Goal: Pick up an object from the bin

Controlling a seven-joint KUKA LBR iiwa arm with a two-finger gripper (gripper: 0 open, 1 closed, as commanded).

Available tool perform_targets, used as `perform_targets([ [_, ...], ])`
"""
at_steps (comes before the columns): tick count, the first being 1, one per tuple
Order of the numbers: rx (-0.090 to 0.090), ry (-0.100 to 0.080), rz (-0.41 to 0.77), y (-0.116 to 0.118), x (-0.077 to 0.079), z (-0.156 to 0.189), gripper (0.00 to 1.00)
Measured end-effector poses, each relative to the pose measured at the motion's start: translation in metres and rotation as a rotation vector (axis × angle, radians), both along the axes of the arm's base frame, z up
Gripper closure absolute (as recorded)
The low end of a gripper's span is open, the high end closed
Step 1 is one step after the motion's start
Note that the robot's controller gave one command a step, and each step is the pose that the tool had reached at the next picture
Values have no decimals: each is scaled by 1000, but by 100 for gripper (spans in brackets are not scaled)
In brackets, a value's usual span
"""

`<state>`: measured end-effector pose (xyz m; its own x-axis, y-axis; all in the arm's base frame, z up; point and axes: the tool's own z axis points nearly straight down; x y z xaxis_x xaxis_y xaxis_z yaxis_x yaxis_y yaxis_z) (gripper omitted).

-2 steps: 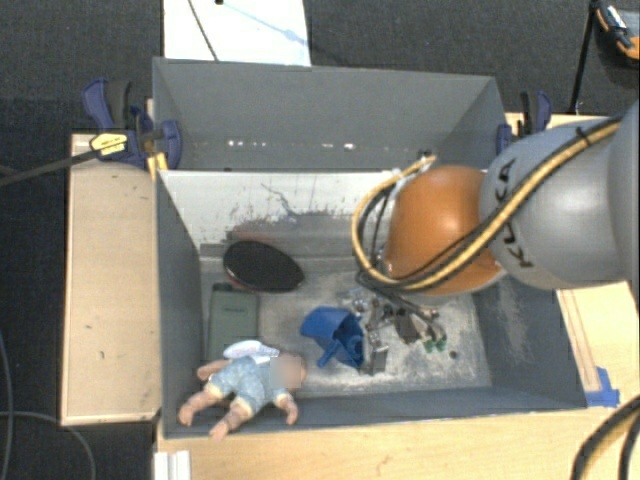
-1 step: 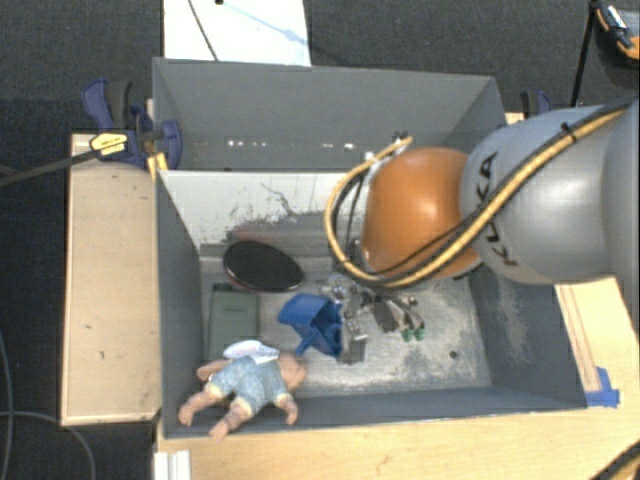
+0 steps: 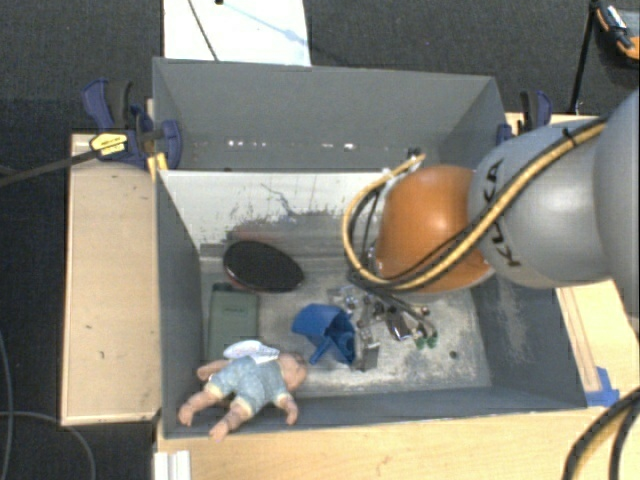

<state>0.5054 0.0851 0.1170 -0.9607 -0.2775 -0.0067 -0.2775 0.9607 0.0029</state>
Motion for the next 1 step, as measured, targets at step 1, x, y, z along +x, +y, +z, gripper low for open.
perform_targets([
  [1,-6,14,-15,-19,1,34,100],
])
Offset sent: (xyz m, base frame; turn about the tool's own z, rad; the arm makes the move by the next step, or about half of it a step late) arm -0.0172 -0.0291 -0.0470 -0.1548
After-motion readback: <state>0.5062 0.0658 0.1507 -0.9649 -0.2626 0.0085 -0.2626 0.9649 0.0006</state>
